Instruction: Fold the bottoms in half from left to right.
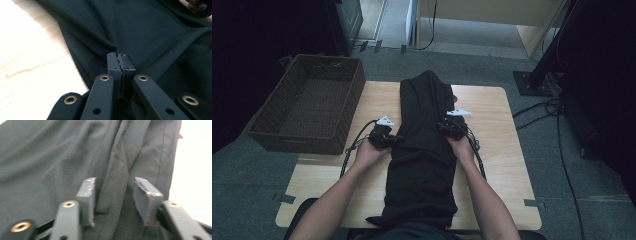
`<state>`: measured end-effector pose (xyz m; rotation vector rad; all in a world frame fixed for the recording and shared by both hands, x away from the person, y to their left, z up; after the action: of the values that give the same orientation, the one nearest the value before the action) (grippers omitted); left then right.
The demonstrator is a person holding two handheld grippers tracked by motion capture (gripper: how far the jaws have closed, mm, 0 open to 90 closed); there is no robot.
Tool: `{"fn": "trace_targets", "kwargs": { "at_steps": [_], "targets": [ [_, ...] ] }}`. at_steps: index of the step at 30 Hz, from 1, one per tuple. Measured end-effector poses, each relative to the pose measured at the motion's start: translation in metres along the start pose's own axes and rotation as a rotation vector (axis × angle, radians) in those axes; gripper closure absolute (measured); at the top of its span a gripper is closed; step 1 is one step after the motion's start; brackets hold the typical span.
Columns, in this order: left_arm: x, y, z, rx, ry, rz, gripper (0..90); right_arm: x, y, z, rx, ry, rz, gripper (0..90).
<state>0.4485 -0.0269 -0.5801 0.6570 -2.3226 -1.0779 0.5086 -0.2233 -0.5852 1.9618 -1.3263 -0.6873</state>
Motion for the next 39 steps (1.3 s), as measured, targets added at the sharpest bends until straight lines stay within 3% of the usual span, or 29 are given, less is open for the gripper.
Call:
{"fn": "trace_targets", "kwargs": {
  "at_steps": [1, 3, 4, 8, 13, 15, 19, 22, 25, 29, 31, 33, 35, 39],
  "targets": [
    [0.0, 0.0, 0.0, 0.003, 0.001, 0.0, 89.4, -0.001, 0.0, 0.0, 0.003, 0.02, 0.0, 60.9],
    [0.0, 0.0, 0.0, 0.003, 0.002, 0.0, 89.4, -0.004, 0.002, 0.002, 0.0, 0.035, -0.025, 82.6],
    [0.001, 0.0, 0.0, 0.003, 0.004, 0.005, 89.5, -0.006, 0.003, 0.003, -0.012, 0.038, -0.04, 86.3],
    [0.004, 0.004, 0.007, -0.021, 0.007, 0.021, 89.7, -0.008, 0.009, 0.009, -0.058, 0.012, -0.09, 88.1],
    [0.018, 0.011, 0.024, -0.03, 0.057, 0.079, 89.6, -0.019, 0.027, 0.031, -0.071, 0.063, -0.131, 88.0],
    [0.027, 0.014, 0.031, -0.048, 0.049, 0.101, 89.6, -0.023, 0.035, 0.041, -0.075, 0.079, -0.146, 88.0],
    [0.04, 0.019, 0.041, -0.053, 0.026, 0.061, 85.0, -0.029, 0.051, 0.061, -0.077, 0.071, -0.195, 87.7],
    [0.04, 0.021, 0.043, -0.056, 0.016, 0.051, 84.3, -0.027, 0.059, 0.07, -0.081, 0.063, -0.203, 86.2],
    [0.037, 0.022, 0.04, -0.042, 0.044, 0.04, 73.1, -0.022, 0.069, 0.073, -0.073, 0.038, -0.185, 84.0],
    [0.033, 0.022, 0.04, -0.036, 0.058, 0.032, 67.8, -0.017, 0.074, 0.074, -0.083, 0.044, -0.152, 81.9],
    [0.033, 0.023, 0.038, -0.029, 0.055, 0.028, 65.0, -0.013, 0.074, 0.077, -0.091, 0.03, -0.151, 75.3],
    [0.032, 0.024, 0.037, -0.024, 0.053, 0.026, 63.5, -0.01, 0.076, 0.073, -0.064, 0.014, -0.157, 68.1],
    [0.03, 0.022, 0.038, -0.03, 0.054, 0.024, 64.5, -0.011, 0.082, 0.062, -0.001, -0.001, -0.19, 61.0],
    [0.029, 0.021, 0.037, -0.027, 0.059, 0.021, 63.4, -0.01, 0.081, 0.044, 0.065, 0.023, -0.167, 47.7]
  ]
}}
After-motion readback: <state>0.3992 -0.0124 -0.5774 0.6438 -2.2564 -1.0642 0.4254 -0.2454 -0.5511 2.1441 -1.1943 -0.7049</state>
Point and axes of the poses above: each handheld gripper's, and its own axes: y roughly backward along the jaws, z roughly out of its underside, x roughly to its right, the point moved 10 cm from there along -y, roughly forward along the jaws, and after that the axes turned 10 degrees about -x, right-handed, at the moved point
